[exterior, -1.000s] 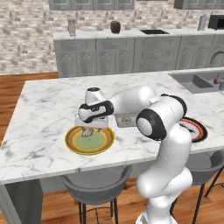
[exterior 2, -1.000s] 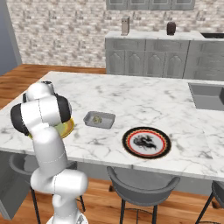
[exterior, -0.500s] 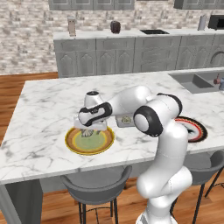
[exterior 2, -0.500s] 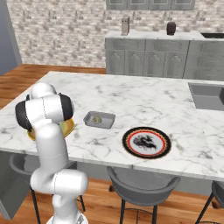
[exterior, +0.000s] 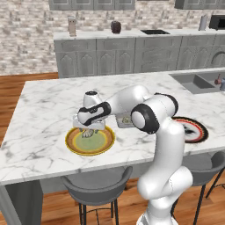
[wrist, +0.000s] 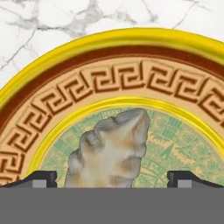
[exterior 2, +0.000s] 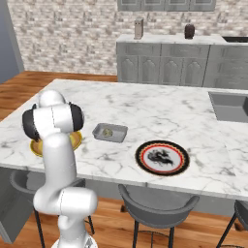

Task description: Place two dumplings into each of the tupperware containers and then place the containers in the fridge.

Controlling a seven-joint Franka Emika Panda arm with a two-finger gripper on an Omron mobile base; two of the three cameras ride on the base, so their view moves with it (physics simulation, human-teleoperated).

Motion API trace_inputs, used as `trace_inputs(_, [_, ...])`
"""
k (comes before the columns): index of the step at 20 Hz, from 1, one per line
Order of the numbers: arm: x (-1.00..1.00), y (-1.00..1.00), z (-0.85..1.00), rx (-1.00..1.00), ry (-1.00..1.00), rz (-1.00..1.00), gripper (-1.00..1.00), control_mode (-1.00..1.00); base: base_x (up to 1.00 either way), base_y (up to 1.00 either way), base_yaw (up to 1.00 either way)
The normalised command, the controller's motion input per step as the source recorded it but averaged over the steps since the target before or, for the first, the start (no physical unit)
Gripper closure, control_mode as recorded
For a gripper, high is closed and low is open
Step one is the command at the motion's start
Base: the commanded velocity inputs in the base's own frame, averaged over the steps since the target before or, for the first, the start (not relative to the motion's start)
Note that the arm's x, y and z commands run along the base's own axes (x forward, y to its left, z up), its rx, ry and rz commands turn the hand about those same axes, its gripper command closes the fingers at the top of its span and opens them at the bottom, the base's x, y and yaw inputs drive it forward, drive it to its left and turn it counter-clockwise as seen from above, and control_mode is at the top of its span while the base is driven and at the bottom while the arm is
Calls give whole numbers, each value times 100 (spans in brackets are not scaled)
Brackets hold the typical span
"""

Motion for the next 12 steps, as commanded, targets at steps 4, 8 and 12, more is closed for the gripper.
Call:
trace_inputs(4, [6, 0, -2, 0, 0, 0, -100, -100, 0, 0, 0])
trace_inputs(8, [0, 0, -17, 0, 0, 0, -100, -100, 0, 0, 0])
trace_inputs(12, [6, 0, -31, 0, 0, 0, -100, -100, 0, 0, 0])
